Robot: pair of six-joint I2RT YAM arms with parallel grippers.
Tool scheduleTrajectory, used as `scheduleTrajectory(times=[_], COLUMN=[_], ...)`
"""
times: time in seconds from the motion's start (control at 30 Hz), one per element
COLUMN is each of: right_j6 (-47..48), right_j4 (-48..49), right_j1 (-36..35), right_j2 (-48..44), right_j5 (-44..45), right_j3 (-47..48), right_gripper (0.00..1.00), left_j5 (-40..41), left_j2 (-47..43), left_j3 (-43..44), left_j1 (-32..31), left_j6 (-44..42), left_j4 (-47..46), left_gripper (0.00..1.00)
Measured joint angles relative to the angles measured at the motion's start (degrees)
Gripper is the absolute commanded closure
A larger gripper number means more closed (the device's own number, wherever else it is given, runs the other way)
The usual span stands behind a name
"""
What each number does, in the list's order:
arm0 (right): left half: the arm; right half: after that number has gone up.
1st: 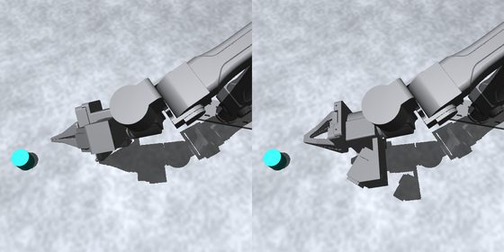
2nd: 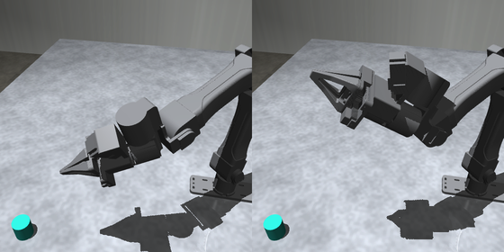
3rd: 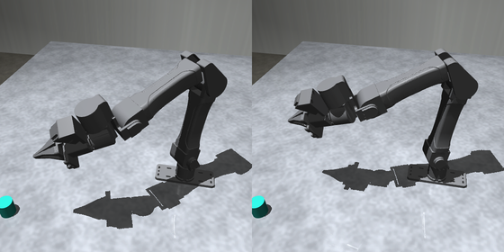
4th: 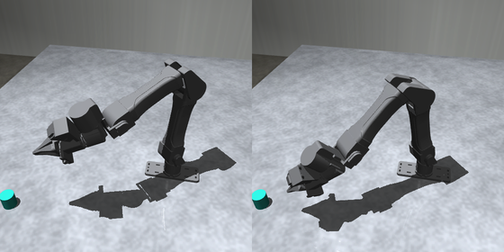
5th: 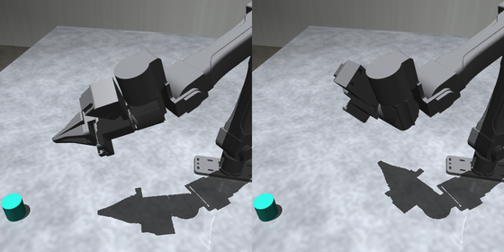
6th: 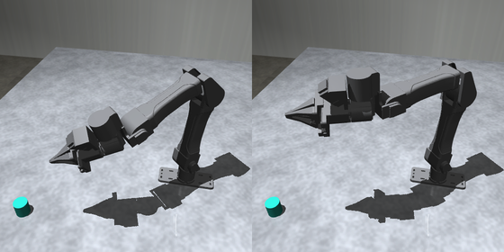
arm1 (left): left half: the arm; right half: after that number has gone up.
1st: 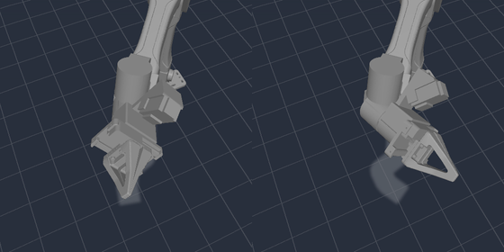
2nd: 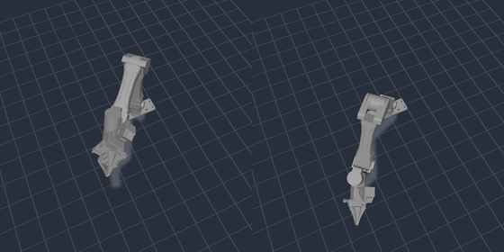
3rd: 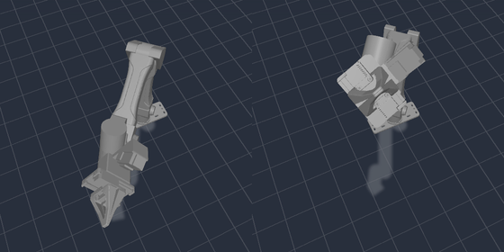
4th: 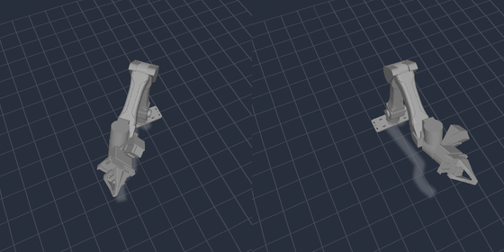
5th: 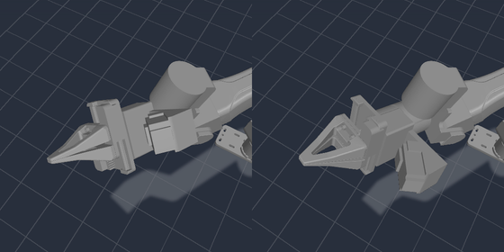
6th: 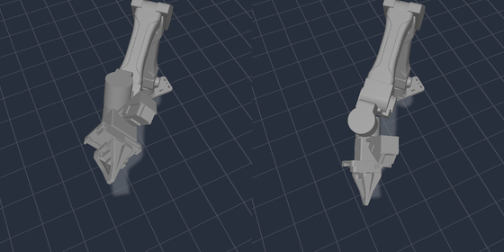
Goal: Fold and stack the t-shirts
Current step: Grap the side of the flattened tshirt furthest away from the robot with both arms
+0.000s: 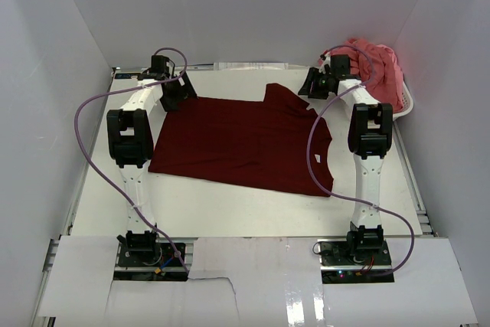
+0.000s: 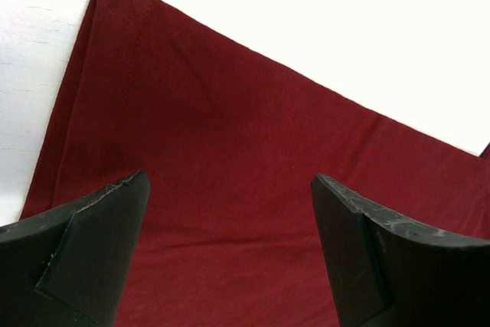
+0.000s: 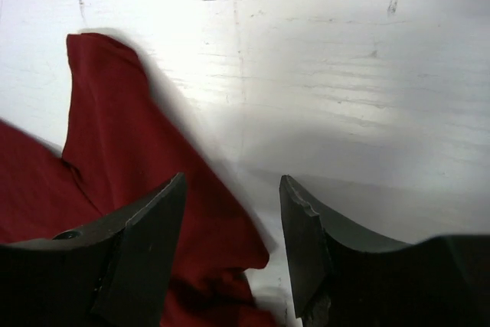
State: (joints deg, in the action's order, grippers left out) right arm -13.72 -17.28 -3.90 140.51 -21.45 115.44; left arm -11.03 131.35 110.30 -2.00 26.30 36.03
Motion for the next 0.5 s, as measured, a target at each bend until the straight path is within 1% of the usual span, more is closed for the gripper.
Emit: scheduleTrajectory(times=[0.13,0.43,0.5], right_j6=[-0.5,-0.7,-0.5], right_j4=[-0.7,-0.1,0.3], right_j1=[0.2,0.0,0.0], right_j2=[1.0,1.2,1.0], right_j5=[-1.0,-5.2,-5.9], right_j3=[1.4,0.5,-0.1], right_gripper=[0.46,0.46,0.50], left_j5=[0.1,0.2,0.2], left_j2=[0.0,0.0,0.0], left_j3=[0.0,0.0,0.0], left_j1=[0.0,0.0,0.0], left_j6=[-0.1,-0.2,-0.2], left_j4=[0.0,0.0,0.0], left_gripper=[0.02,0.02,0.02])
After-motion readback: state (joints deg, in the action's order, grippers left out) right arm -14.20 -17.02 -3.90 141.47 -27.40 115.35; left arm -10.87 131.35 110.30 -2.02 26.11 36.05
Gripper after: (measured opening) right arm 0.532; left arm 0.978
